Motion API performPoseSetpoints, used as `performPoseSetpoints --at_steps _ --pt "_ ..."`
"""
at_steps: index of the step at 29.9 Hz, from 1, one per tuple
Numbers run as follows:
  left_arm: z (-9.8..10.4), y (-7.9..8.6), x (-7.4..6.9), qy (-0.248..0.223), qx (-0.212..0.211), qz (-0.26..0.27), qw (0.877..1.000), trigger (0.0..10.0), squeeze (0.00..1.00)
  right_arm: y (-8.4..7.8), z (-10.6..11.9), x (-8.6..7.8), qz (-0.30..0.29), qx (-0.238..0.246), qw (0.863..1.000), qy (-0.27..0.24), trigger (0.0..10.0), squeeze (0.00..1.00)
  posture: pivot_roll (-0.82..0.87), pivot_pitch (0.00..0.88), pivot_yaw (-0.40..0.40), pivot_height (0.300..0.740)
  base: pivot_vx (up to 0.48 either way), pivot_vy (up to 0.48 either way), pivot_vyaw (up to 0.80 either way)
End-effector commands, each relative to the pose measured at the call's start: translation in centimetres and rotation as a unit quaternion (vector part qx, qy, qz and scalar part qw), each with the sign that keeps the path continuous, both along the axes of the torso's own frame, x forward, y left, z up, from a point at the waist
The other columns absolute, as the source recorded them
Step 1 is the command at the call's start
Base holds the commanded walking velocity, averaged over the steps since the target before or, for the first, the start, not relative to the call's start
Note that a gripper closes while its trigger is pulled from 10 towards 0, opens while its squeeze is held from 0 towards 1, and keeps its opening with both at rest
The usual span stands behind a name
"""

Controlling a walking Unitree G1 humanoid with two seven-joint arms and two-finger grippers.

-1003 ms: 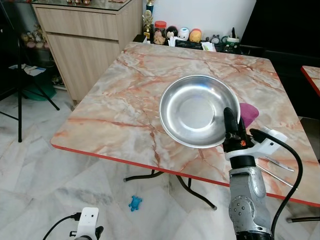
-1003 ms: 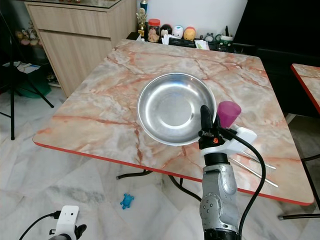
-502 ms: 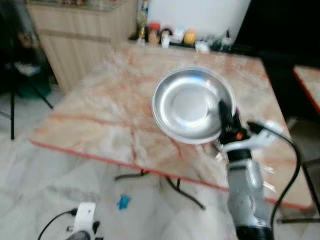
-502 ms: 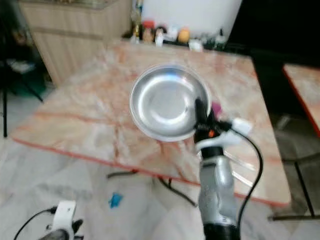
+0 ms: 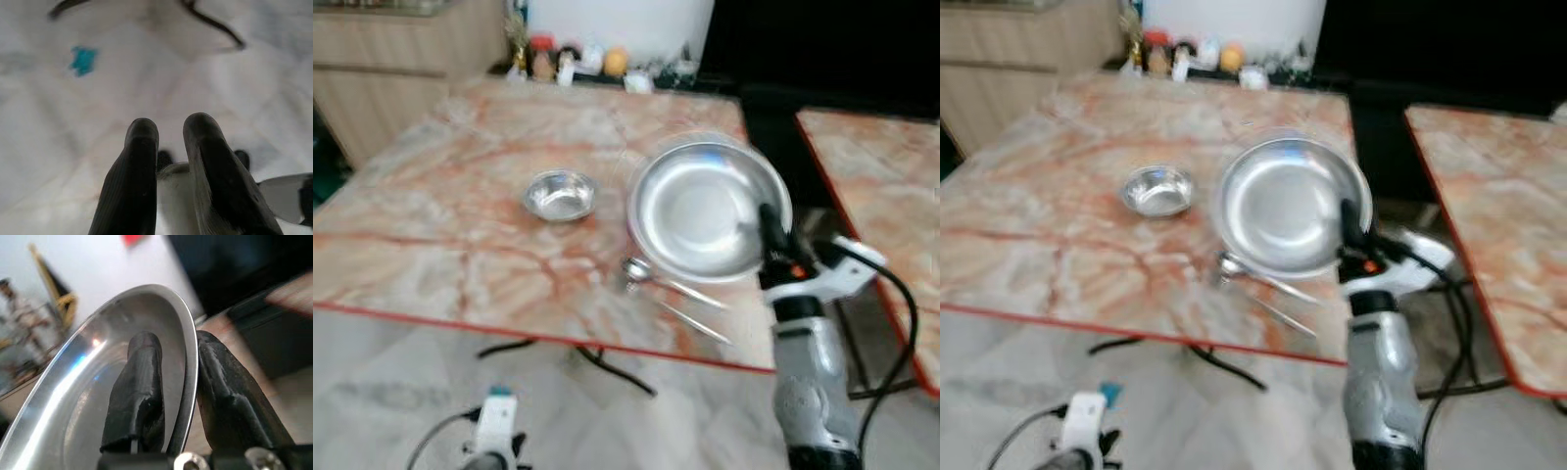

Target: Setting the table

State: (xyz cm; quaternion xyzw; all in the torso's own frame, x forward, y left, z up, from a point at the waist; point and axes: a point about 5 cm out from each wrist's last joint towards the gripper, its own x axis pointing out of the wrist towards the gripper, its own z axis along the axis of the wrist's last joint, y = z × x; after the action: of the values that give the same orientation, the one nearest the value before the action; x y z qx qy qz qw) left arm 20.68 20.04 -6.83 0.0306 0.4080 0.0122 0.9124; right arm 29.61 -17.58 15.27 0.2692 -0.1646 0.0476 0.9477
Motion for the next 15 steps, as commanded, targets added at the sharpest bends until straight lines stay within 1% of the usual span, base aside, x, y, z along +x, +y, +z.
performPoseSetpoints --at_steps 1,15 --pt "-0.19 0.85 -0.6 0.008 0.008 0.008 1.0 10.0 0.0 1.26 1.04 0.24 0.021 0.001 1.0 -0.021 10.0 0.0 0.1 0.0 -0.072 0.74 0.0 -0.368 0.0" --pt "-0.24 0.89 -0.7 0.011 0.01 0.004 1.0 10.0 0.0 1.21 0.94 0.06 0.019 0.0 1.0 -0.02 10.0 0.0 0.08 0.0 -0.062 0.74 0.0 -0.369 0.0"
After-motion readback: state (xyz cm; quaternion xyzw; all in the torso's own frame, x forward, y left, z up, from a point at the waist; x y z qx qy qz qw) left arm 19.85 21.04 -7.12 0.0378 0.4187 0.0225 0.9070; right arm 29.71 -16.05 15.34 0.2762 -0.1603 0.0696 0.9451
